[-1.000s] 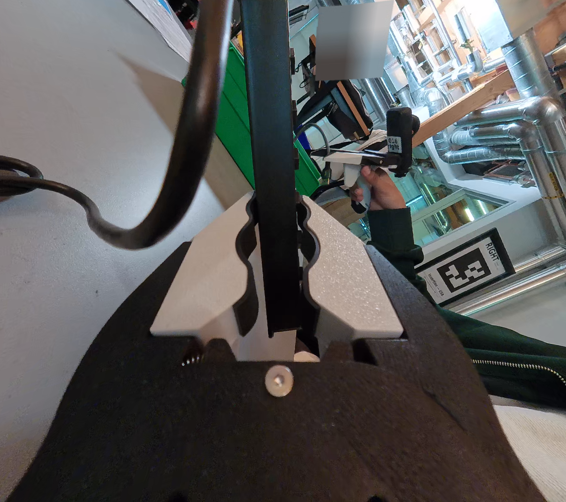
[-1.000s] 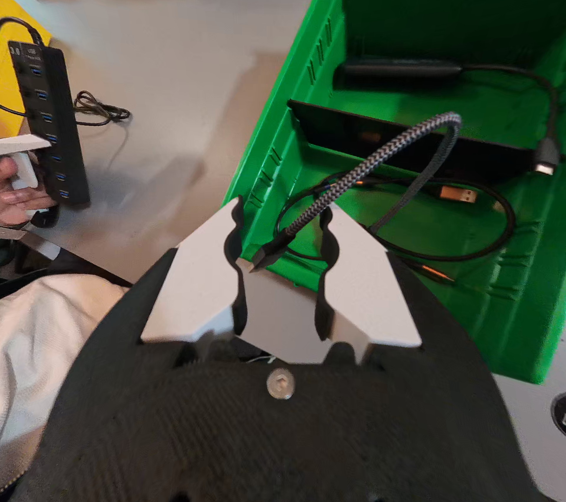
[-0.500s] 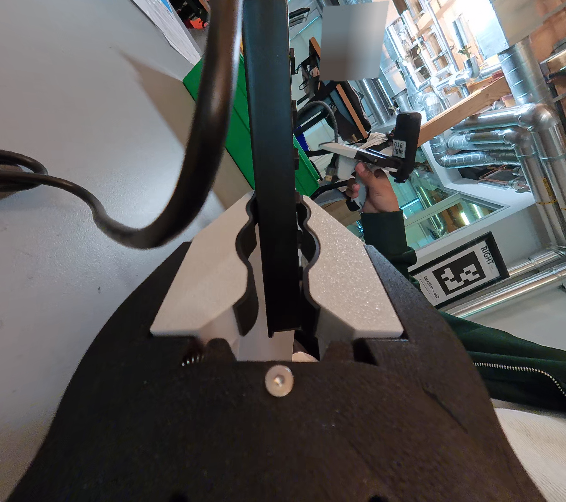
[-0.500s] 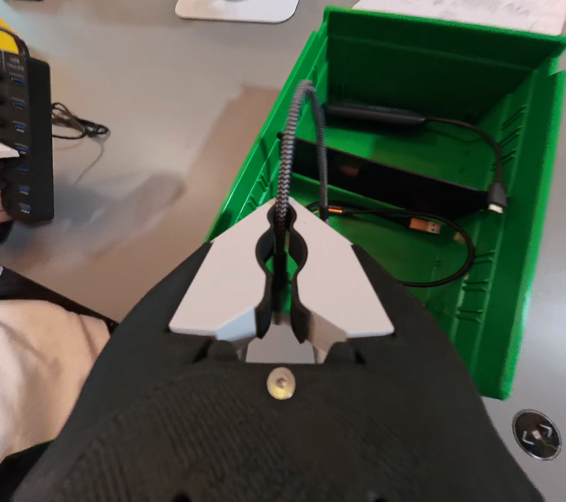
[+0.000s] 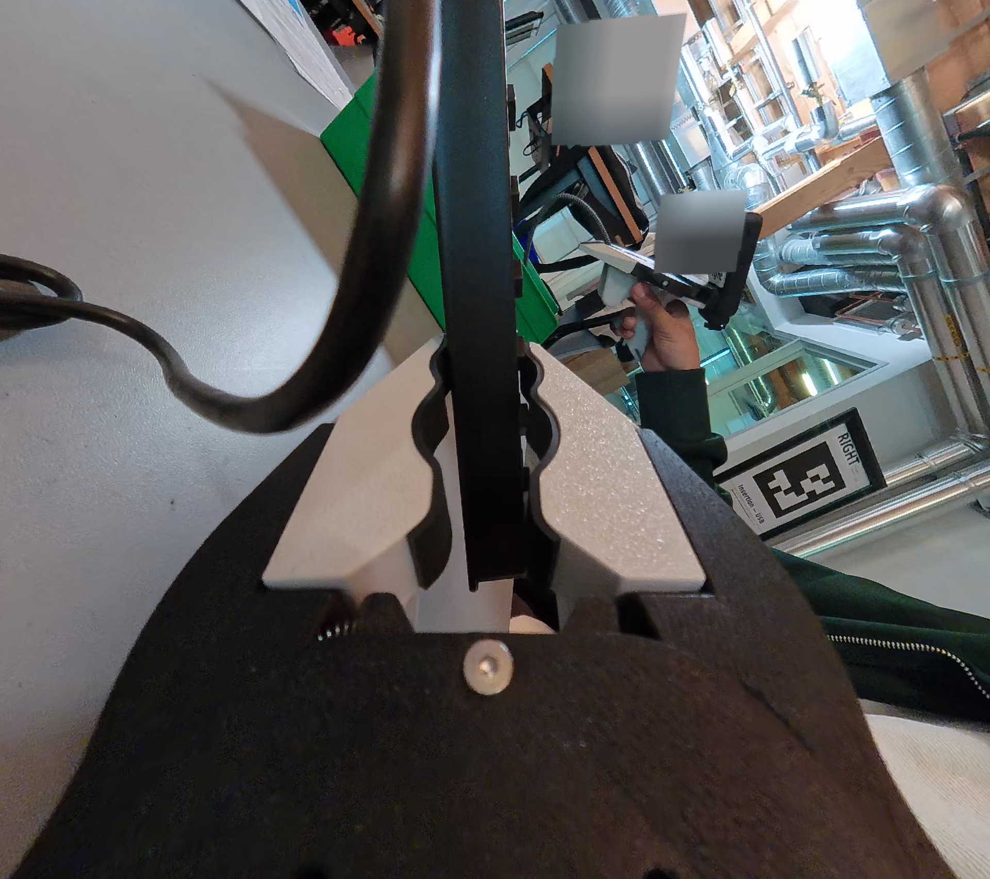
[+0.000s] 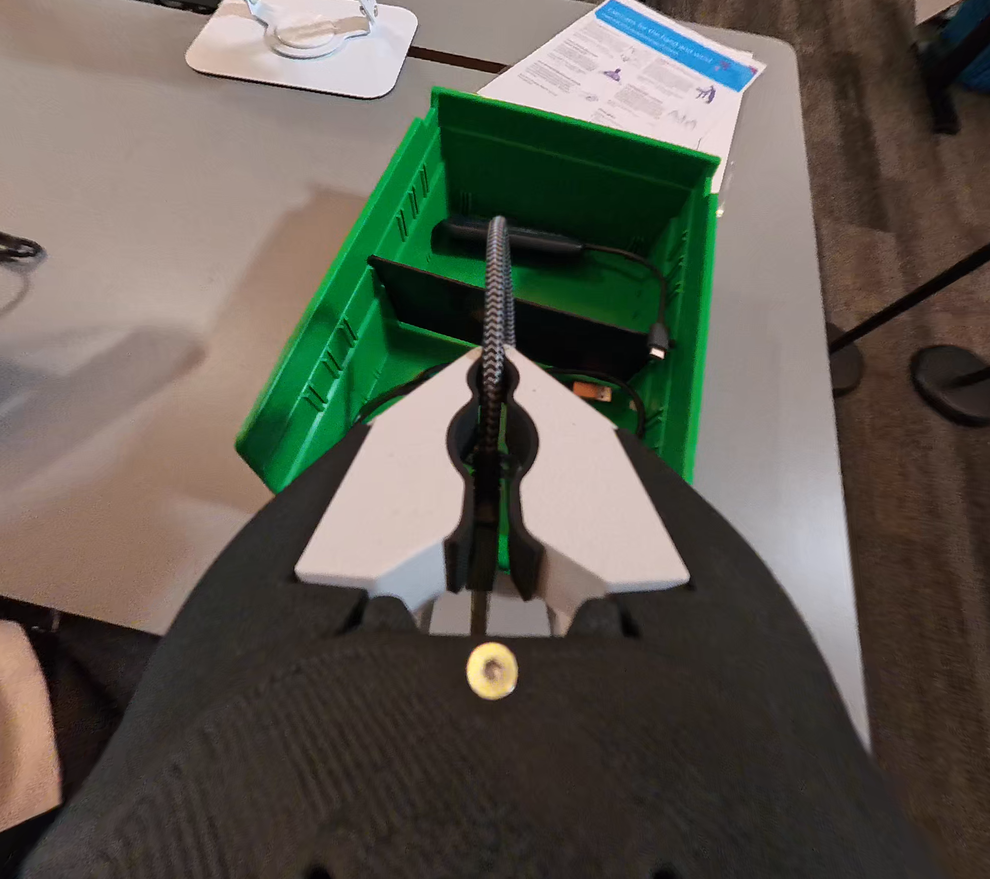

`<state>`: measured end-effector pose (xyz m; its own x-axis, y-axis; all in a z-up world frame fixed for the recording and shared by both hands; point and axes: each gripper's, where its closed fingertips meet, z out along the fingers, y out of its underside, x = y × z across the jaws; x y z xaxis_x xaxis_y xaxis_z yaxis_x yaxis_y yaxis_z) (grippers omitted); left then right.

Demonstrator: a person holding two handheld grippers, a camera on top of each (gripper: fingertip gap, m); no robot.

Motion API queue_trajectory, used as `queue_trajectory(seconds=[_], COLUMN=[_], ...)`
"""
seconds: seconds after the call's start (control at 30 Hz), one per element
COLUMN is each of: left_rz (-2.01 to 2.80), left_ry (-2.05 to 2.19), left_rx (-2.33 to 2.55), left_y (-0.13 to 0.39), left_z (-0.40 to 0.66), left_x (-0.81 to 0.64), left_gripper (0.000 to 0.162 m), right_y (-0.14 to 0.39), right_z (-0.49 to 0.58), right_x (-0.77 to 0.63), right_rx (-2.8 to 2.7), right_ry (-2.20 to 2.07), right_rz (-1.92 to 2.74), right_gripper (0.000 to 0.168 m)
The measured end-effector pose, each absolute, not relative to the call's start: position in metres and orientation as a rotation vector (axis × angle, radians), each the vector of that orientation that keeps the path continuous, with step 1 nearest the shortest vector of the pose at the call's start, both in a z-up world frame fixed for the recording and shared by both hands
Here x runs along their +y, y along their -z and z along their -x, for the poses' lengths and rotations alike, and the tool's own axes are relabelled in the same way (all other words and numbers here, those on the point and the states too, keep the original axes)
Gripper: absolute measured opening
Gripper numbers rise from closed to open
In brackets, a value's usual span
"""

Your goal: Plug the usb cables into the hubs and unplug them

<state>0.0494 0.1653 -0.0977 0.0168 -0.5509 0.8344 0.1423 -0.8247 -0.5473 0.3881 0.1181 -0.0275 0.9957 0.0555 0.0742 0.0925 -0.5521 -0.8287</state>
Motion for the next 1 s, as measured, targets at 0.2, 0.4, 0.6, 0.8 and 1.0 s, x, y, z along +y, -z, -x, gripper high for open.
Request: queue_trajectory(seconds=[0.2,0.4,0.6,0.8,1.0], left_rz=[1.814,1.820,1.820,1.822,1.779], left_ry=[1.858,1.863,1.865,1.870,1.860], left_rx=[0.415,0.412,0.406,0.414,0.518], left_y=[0.098,0.099,0.099,0.100,0.094], left_z=[-0.049,-0.049,-0.049,-0.050,-0.055], left_x=[0.165,0.165,0.166,0.164,0.154], left_gripper=[0.023,0.023,0.023,0.023,0.023], right_y=[0.048,0.094,0.087,0.068,0.024], right_z=[-0.382,-0.351,-0.357,-0.342,-0.281], right_x=[0.125,0.117,0.117,0.123,0.135], right_rx=[-0.323,-0.507,-0.454,-0.455,-0.557], right_ry=[0.286,0.169,0.172,0.112,-0.055], right_rz=[2.218,2.431,2.420,2.316,2.071], right_gripper=[0.013,0.045,0.047,0.041,0.038])
